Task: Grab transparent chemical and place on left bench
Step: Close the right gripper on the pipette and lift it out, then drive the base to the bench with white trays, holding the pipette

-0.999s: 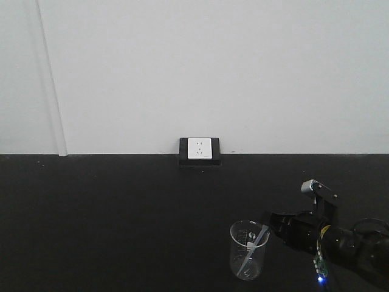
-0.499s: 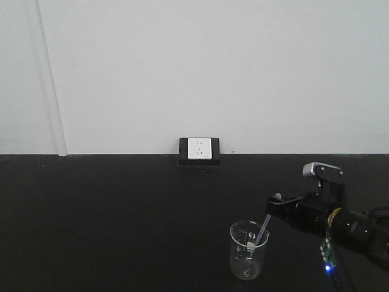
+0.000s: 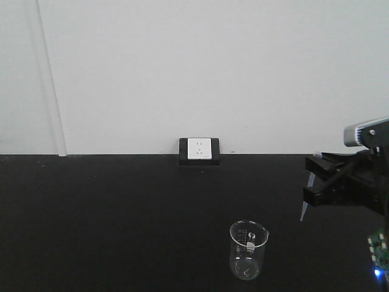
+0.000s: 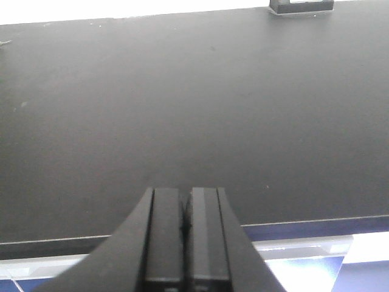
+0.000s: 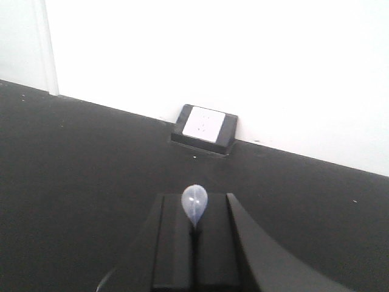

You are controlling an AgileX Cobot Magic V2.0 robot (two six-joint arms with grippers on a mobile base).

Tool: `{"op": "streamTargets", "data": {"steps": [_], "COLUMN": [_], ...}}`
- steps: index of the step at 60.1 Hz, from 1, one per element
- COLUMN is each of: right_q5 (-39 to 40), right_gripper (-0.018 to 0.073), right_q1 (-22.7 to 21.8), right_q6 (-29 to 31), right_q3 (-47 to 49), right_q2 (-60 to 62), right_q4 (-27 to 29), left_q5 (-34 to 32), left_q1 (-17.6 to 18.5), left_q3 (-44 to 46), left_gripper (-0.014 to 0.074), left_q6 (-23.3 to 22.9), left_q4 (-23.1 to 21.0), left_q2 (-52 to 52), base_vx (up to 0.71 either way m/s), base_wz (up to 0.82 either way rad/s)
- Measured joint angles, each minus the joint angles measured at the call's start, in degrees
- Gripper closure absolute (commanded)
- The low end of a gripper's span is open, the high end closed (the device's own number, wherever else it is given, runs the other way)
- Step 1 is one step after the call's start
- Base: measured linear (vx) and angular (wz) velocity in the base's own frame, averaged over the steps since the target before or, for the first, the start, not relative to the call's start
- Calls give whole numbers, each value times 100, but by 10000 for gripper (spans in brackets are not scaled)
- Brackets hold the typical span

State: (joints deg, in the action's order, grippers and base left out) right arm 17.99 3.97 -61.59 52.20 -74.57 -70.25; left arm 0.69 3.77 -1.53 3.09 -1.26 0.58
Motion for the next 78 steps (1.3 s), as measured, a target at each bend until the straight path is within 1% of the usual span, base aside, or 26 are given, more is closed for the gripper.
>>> {"op": "streamTargets", "data": {"steps": [13, 21, 32, 38, 49, 78], "right_q5": [-52, -224, -551, -645, -733, -798], "right_gripper": [559, 559, 559, 559, 559, 559], "right_q1": [0, 0, 0, 0, 0, 0], "right_q6": [0, 0, 0, 0, 0, 0], "right_q3": [-1112, -1715, -2306, -2438, -2470, -2480], "right_q2": [1161, 1939, 2930, 3302, 3616, 3679], "right_q4": [1, 1, 12, 20, 26, 44], "left_q5": [0, 0, 0, 0, 0, 0], "left_q1": [0, 0, 0, 0, 0, 0], "left_q3": [0, 0, 0, 0, 0, 0], "left_gripper": [600, 600, 600, 600, 600, 600], "left_q6": [0, 0, 0, 0, 0, 0], "left_q4": [0, 0, 0, 0, 0, 0], "left_q2": [0, 0, 0, 0, 0, 0], "base_vx": [0, 0, 0, 0, 0, 0], "base_wz": [0, 0, 0, 0, 0, 0]}}
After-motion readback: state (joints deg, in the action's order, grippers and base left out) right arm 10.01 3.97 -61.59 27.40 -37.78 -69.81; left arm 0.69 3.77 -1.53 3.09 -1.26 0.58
